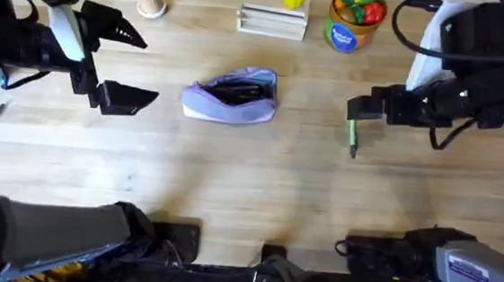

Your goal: Unzip the bag, pick up the pens from the table one at a time and place them inside, then zip the bag closed.

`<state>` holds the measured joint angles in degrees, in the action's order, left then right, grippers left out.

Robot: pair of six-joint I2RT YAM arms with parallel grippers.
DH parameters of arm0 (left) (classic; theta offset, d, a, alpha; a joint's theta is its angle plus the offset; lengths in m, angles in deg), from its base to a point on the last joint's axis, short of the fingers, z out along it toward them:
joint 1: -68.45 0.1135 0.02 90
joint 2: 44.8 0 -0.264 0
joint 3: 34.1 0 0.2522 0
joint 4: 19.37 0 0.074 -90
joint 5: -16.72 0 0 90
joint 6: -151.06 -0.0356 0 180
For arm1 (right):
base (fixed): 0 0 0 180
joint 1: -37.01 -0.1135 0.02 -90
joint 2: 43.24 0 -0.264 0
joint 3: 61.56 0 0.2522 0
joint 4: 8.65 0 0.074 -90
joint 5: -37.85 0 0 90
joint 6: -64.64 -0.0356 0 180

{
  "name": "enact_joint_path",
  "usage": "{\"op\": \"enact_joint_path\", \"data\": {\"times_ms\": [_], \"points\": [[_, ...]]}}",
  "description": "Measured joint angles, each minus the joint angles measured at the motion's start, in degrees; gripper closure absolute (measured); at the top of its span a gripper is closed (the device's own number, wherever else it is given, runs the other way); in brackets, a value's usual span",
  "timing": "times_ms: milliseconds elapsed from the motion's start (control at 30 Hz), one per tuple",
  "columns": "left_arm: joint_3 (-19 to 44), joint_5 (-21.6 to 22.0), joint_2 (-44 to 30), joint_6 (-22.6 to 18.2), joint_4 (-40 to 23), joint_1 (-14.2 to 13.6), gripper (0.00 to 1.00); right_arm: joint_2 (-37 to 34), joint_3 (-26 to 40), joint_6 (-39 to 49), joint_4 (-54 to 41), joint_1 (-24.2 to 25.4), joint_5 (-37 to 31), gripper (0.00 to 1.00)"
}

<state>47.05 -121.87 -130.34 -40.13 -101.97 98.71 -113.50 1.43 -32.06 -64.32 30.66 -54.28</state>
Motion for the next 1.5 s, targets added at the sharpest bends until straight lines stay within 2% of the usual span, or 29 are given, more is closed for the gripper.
{"op": "enact_joint_path", "data": {"times_ms": [200, 567, 800, 1000, 1133, 1200, 1367, 1500], "points": [[0.0, -0.02, 0.0, 0.0, 0.0, 0.0, 0.008, -2.62, 0.0, -4.15, 2.61, -0.73, -0.98, 0.005], [0.0, 0.0, 0.0, 0.0, -0.01, 0.0, 0.007, -10.27, -0.01, -11.55, 9.0, -7.26, -8.12, 0.004], [0.0, -0.01, 0.0, 0.0, -0.02, 0.0, 0.008, -16.88, 0.05, -15.59, 9.42, -7.47, -8.59, 0.005], [0.0, 0.0, 0.0, 0.0, -0.04, 0.0, 0.008, -18.08, 0.88, -16.44, 9.05, -7.47, -8.26, 0.044], [0.0, -0.02, 0.0, 0.0, -0.07, 0.0, 0.007, -18.69, 1.48, -16.51, 8.91, -7.71, -7.59, 0.176], [0.0, 0.0, 0.0, 0.01, -0.14, 0.0, 0.007, -18.79, 1.6, -16.53, 9.1, -7.82, -7.54, 0.276], [0.0, 0.0, 0.0, 0.0, -0.22, 0.0, 0.007, -19.07, 1.75, -16.95, 9.41, -7.78, -8.31, 0.686], [0.0, -0.02, 0.0, 0.0, -0.24, 0.0, 0.007, -19.12, 1.77, -16.92, 9.15, -7.69, -9.45, 0.83]]}}
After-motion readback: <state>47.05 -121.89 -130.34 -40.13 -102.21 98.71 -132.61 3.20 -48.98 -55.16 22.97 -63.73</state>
